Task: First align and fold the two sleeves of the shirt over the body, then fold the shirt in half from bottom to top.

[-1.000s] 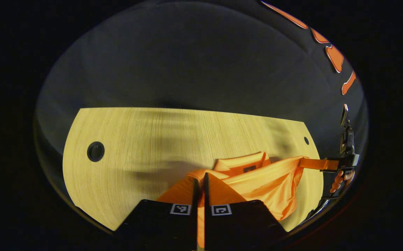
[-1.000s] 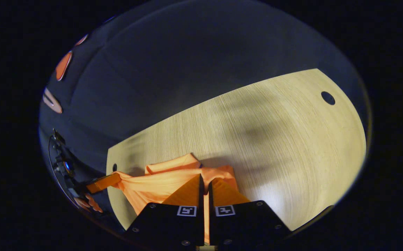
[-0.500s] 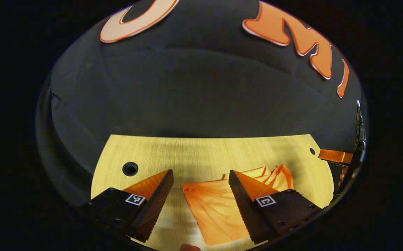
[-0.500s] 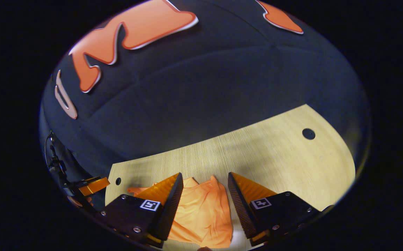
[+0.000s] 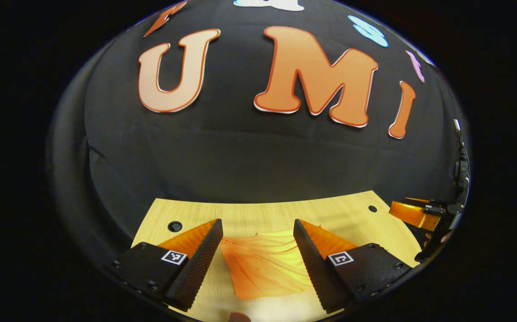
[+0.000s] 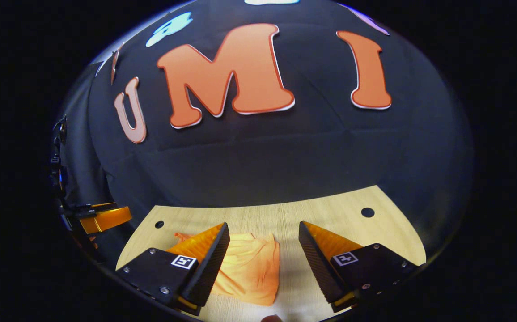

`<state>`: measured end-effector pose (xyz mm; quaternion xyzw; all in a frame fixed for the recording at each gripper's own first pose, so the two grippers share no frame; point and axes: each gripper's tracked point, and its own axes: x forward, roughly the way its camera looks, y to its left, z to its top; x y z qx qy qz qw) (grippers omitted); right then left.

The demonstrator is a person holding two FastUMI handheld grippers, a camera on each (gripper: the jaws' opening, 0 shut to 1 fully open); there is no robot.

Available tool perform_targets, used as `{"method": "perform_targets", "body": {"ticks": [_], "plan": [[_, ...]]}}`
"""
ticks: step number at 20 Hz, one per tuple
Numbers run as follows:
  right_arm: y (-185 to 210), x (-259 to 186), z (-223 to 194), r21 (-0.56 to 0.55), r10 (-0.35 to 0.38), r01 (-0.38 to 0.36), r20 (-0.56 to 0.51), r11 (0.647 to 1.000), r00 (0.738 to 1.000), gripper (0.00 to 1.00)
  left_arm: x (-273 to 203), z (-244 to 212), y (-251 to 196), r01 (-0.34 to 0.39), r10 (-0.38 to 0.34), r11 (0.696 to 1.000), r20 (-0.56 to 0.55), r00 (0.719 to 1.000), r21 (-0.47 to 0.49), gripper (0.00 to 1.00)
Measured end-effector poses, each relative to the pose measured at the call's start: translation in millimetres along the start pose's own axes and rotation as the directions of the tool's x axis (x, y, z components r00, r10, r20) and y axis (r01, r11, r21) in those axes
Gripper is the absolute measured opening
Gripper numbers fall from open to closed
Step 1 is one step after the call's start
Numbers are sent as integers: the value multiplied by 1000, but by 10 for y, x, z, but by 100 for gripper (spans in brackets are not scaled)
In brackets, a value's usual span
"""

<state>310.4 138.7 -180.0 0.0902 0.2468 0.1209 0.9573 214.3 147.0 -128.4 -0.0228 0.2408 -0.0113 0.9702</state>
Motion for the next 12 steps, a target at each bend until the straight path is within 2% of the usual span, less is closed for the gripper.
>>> {"method": "perform_targets", "body": {"ticks": [3, 5, 6, 7, 12], "plan": [[56, -354, 115, -47, 17, -13, 89, 999, 996, 94, -556, 85, -208, -10, 8, 1000, 95, 995, 26, 98], [120, -480, 25, -92, 32, -24, 94, 996, 995, 94, -830, 122, -300, -11, 4, 999, 191, 982, 35, 98], [199, -596, -38, -108, 48, -38, 96, 993, 994, 94, -937, 75, -381, -10, 2, 999, 211, 977, 38, 96], [260, -715, -75, -122, 59, -46, 110, 992, 992, 94, -1071, 32, -418, -18, 9, 999, 227, 974, 41, 98], [369, -1294, -53, -192, 71, -27, 223, 981, 972, 94, -1780, -15, -586, -50, 30, 998, 359, 933, 46, 98]]}}
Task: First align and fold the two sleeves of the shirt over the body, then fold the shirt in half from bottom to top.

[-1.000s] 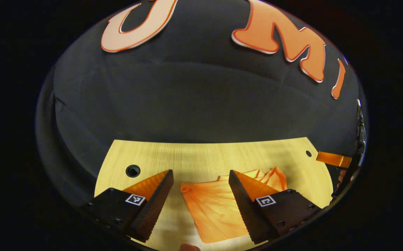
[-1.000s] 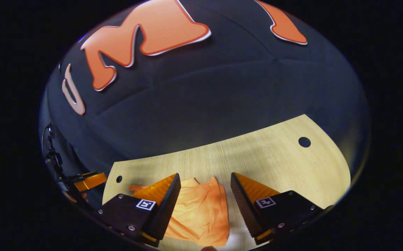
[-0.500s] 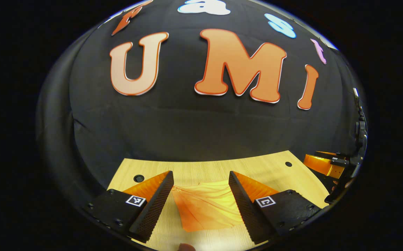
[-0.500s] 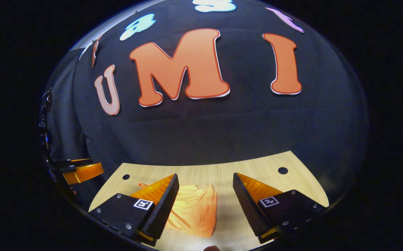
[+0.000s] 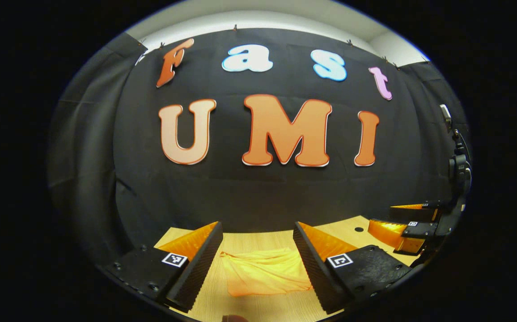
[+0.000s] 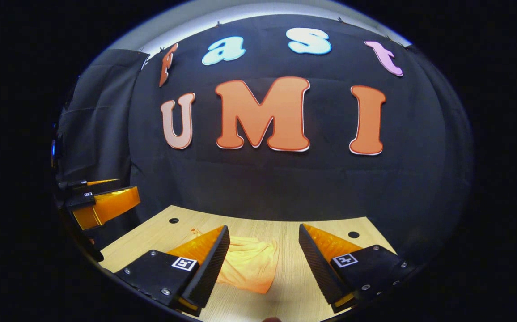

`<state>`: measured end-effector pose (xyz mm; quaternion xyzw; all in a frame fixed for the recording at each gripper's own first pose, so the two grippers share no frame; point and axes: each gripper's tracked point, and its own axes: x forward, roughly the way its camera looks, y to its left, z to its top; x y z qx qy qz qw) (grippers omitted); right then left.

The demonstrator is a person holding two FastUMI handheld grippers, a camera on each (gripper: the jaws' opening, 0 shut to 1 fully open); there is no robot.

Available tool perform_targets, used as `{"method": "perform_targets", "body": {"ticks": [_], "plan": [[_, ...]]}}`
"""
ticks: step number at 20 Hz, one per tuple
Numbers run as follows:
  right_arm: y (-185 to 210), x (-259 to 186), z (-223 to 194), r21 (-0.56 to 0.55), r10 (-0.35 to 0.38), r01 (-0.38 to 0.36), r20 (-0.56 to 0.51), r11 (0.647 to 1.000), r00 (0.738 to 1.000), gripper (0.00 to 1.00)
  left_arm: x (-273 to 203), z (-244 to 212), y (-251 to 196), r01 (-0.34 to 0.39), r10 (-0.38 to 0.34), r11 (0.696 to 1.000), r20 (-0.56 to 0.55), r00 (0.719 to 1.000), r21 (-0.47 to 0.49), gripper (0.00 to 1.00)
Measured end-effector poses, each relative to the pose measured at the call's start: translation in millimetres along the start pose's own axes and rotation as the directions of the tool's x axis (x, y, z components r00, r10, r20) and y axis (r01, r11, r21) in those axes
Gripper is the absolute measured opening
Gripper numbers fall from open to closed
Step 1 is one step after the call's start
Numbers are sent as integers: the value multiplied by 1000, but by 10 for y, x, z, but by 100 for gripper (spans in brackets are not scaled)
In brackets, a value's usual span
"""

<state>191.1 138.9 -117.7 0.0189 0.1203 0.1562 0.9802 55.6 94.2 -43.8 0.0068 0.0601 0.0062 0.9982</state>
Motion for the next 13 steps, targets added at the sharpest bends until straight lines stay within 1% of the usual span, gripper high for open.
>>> {"method": "perform_targets", "body": {"ticks": [3, 4, 5, 6, 7, 8, 9, 10, 11, 13], "plan": [[161, -251, 107, -56, 42, -38, 65, 998, 997, 94, -326, 36, -52, -33, 33, 999, 51, 998, -2, 98], [214, -328, 116, -72, 55, -49, 75, 996, 996, 94, -423, 25, -63, -40, 40, 999, 57, 998, -6, 95], [268, -400, 109, -83, 68, -62, 80, 995, 994, 94, -506, 28, -73, -48, 48, 999, 66, 997, -5, 98], [325, -458, 123, -90, 80, -72, 95, 993, 992, 94, -607, 39, -54, -63, 63, 998, 83, 995, -7, 98], [351, -505, 107, -94, 88, -78, 102, 992, 991, 94, -703, 73, -75, -63, 64, 998, 111, 992, -9, 98], [370, -576, 83, -100, 96, -86, 109, 991, 989, 94, -801, 126, -90, -69, 68, 998, 157, 985, -4, 95], [365, -627, 28, -114, 96, -84, 110, 990, 989, 95, -882, 157, -86, -76, 73, 997, 179, 981, 12, 96], [382, -672, 6, -126, 96, -81, 113, 989, 989, 94, -925, 102, -77, -88, 82, 996, 185, 979, 26, 97], [377, -717, 12, -134, 91, -73, 130, 988, 987, 94, -960, 64, -79, -87, 80, 996, 174, 982, 33, 95], [356, -782, 22, -126, 85, -66, 150, 990, 985, 95, -997, -15, -100, -91, 87, 996, 155, 984, 21, 95]]}}
